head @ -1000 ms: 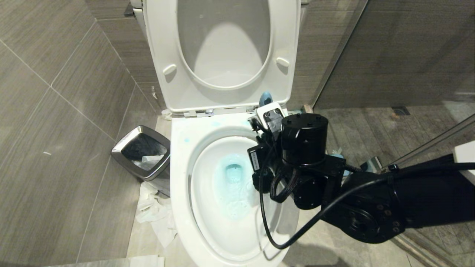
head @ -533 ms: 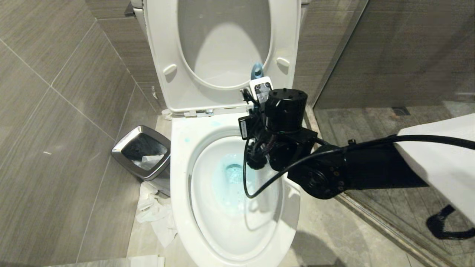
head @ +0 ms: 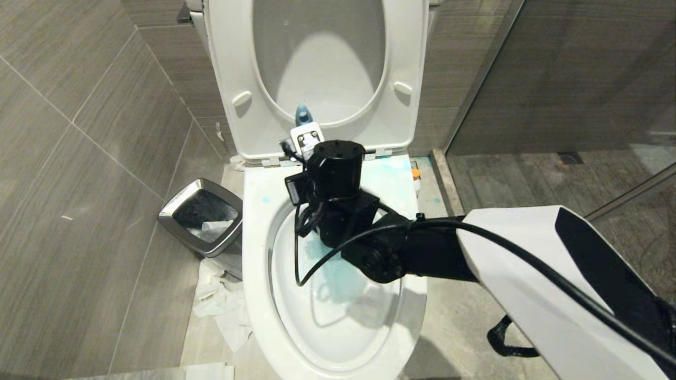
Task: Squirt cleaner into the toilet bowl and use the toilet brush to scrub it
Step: Scrub the toilet bowl
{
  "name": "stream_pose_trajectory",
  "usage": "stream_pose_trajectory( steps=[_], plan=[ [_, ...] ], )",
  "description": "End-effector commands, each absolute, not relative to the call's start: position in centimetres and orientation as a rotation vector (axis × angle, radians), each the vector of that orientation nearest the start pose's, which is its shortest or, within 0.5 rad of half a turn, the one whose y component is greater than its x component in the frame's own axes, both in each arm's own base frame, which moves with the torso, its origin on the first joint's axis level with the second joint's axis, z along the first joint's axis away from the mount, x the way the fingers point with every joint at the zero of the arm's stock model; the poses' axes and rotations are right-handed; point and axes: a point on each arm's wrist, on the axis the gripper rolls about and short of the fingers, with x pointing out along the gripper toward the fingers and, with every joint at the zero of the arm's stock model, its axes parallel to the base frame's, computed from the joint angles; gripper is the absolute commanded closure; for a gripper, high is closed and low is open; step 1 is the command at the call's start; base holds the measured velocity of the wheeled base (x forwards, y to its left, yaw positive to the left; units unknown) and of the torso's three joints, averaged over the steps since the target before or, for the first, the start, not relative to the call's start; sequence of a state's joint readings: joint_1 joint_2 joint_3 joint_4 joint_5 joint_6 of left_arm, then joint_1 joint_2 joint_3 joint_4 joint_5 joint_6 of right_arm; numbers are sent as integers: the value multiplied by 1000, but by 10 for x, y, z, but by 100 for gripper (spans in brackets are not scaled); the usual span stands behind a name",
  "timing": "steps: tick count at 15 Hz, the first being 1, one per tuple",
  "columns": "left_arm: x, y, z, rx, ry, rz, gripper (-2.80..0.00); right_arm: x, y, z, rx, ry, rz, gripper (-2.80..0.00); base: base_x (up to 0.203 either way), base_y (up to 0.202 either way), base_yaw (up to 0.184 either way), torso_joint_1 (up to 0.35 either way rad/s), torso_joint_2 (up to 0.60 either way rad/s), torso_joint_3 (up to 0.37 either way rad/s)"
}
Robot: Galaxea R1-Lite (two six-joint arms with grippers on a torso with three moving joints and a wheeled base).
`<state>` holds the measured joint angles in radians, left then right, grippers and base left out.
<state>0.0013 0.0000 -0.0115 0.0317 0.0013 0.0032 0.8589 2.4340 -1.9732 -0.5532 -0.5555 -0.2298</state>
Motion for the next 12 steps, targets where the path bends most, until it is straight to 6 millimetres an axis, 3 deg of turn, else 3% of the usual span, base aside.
stream_pose_trajectory(
  steps=[1,3,6,9,12],
  plan=[
    [-24,0,75,3,23,3,0,334,408,170,-186,-82,344,0,0,0,0,0,0,0],
    [-24,0,76,5,21,3,0,319,421,165,-188,-76,380,0,0,0,0,0,0,0],
    [-24,0,76,5,21,3,0,302,424,159,-220,-44,408,0,0,0,0,0,0,0],
    [-24,0,76,6,21,3,0,275,411,157,-260,26,444,0,0,0,0,0,0,0],
    [-24,0,76,9,21,1,0,242,381,148,-302,121,475,0,0,0,0,0,0,0]
  ],
)
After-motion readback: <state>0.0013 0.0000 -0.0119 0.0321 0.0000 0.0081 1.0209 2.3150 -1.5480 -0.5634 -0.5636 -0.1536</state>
